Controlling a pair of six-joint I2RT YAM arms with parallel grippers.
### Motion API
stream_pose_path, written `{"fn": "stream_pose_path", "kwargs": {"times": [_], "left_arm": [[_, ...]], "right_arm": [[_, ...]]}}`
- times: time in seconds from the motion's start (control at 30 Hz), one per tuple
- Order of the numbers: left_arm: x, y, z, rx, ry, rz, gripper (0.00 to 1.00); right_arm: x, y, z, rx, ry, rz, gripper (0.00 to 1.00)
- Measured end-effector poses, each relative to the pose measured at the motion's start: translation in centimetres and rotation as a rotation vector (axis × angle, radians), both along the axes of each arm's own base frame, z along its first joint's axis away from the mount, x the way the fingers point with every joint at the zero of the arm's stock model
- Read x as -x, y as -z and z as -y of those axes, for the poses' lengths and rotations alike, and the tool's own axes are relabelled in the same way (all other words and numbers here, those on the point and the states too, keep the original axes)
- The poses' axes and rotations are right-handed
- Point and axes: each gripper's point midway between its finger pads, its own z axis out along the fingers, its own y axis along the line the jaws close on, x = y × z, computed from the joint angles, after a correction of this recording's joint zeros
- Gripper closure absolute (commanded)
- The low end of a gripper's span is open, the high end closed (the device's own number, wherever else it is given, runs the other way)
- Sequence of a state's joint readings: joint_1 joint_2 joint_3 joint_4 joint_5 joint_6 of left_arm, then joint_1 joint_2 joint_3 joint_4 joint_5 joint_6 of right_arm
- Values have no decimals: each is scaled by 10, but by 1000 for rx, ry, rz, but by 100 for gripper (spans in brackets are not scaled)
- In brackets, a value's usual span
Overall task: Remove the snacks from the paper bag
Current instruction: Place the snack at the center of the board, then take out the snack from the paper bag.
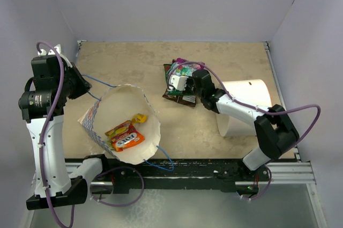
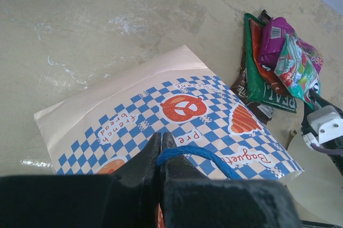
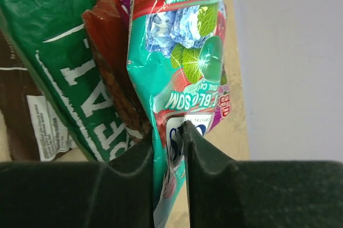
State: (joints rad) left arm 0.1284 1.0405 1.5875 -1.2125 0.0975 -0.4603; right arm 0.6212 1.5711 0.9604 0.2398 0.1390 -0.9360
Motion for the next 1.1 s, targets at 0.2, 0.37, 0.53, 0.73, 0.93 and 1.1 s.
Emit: {"fn": "stream_pose_path", "kwargs": {"times": [0.2,0.37,0.53,0.73,0.93,1.1], "left_arm": [[0,1,0,0,1,-3,100],[1,0,0,-1,0,1,100],[3,-1,0,-2,0,8,100],[3,2,1,2,3,0,100],[3,2,2,6,8,1,100],[3,2,5,17,19,-1,100]], "right_arm": [[10,7,-1,7,-25,-49,49],[28,-20,-2,-50,-50,-52,36],[52,-80,-14,-197,-123,-16,33],[124,-139,-83,-361,-424,-9,32],[221,-153,-168,-438,-775,-105,32],[275,-138,-218,-442,-940,-176,32]]}}
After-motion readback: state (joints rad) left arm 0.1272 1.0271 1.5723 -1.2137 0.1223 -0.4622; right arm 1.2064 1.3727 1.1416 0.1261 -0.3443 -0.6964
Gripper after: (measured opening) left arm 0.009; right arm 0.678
